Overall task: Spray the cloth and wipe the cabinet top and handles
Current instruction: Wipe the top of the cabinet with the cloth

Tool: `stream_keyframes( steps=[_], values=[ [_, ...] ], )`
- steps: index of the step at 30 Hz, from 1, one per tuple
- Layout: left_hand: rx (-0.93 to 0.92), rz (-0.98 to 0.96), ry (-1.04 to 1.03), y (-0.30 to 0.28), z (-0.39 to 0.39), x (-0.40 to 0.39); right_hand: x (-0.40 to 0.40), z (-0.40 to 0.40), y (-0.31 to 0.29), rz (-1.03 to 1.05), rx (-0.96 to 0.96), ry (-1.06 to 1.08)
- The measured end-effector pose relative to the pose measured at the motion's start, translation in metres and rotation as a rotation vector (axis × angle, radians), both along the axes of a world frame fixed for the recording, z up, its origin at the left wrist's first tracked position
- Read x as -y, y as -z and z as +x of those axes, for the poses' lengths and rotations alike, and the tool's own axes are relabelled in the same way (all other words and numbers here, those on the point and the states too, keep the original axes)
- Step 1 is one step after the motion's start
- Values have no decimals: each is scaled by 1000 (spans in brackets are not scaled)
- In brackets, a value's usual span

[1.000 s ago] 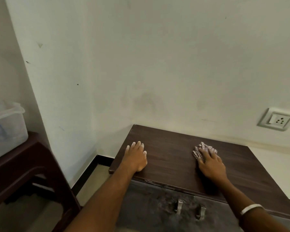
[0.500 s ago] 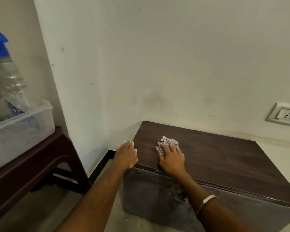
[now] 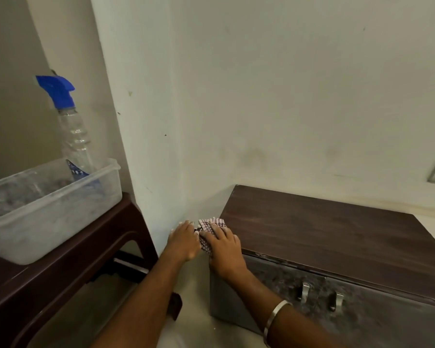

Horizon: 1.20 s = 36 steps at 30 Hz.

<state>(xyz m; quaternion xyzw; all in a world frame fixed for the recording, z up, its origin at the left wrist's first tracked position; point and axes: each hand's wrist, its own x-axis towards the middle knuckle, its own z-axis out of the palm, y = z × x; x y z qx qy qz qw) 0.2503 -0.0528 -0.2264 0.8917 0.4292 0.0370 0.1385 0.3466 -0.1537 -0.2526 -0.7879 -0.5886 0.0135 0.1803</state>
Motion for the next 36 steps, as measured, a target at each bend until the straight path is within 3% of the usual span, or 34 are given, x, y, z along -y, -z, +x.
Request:
stream_keyframes(
  steps=[11,21,24,27,29,32,36],
  values=[
    [156,-149,-43,-15,-18,17,22,-3,-17,38,28,-223],
    [261,-206,92,-37,-22,42,46,5,-44,169,132,-337],
    [345,-383,173,-47,-27,48,50,12,-52,233,56,-314],
    [452,-538,215,-59,-37,48,50,17,-67,319,-165,-292],
    [437,-490,234,-70,-44,49,48,17,-83,364,-320,-284],
    [456,-328,206,-92,-59,45,38,8,-114,386,-393,-346],
    [674,-308,175,-132,-94,41,19,-22,-169,493,-469,-431]
  ],
)
